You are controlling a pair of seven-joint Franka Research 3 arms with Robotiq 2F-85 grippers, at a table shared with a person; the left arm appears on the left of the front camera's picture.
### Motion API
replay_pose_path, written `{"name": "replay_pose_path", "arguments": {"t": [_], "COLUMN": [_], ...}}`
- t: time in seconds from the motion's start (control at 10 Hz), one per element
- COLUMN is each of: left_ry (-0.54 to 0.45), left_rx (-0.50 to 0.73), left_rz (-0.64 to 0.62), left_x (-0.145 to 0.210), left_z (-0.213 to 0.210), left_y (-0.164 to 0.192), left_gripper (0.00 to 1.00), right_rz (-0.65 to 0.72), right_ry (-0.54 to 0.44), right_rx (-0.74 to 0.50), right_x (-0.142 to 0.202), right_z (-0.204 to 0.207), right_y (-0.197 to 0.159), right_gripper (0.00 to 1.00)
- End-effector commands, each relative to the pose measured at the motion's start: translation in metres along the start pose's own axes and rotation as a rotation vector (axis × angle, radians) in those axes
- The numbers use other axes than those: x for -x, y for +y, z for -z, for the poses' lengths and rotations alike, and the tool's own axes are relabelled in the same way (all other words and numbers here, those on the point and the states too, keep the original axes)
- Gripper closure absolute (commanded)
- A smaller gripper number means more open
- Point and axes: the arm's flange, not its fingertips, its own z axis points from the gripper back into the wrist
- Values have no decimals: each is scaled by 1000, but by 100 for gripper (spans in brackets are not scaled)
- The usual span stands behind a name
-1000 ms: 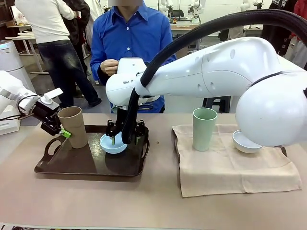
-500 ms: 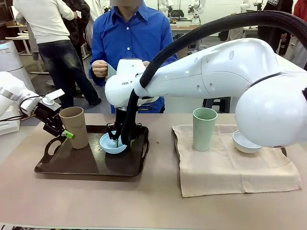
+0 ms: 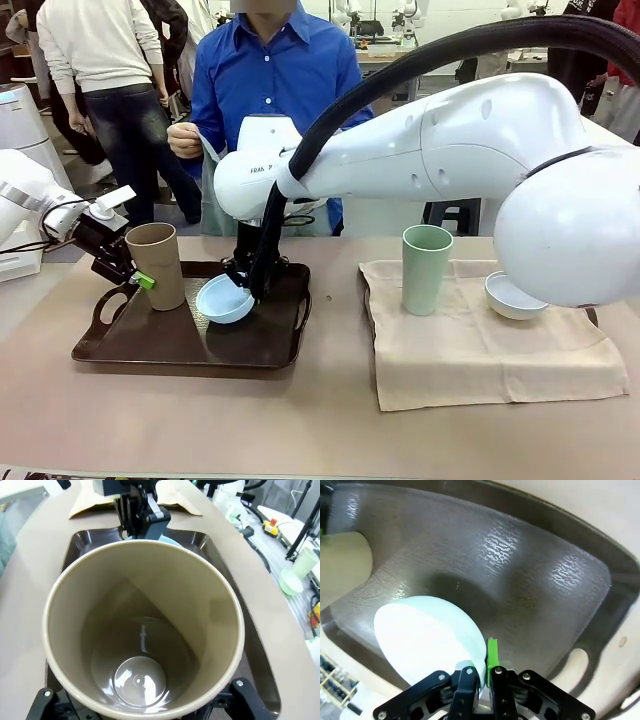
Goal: Set up a tray with a mat and arrange the tableware.
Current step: Pick up the Picnic Bowl and Reusable plastic cup from the Handle tray in front of the human's position and hold them in the air.
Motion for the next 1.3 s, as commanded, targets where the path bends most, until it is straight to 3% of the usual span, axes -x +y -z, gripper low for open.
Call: {"name": "replay_pose_path", "arguments": {"t": [0.0,0.2,0.3,0.4,0.5,1.2], "left_ry": [-12,-5,-2,-1,-8,16], "left_rx": [-9,-11,-10,-14,-20,-64], "left_rz": [3,-2,-5,-17,-19,110], "left_x": [0,0,0,-1,-8,-99], "left_z": [0,-3,-4,-6,-12,-59], "left_y": [0,0,0,-2,-7,-74], "left_gripper": [100,100,73,73,100,100], "right_rz": [10,8,7,6,5,25], "right_ry": [-19,-12,-13,-9,10,-207], "right_rx": [29,25,23,23,7,19], "right_x": [4,4,3,4,7,94], "right_z": [-1,-1,-2,-3,-7,-118], "right_y": [-2,-3,-3,-4,-5,-6], "right_gripper": [100,100,100,100,100,100]}}
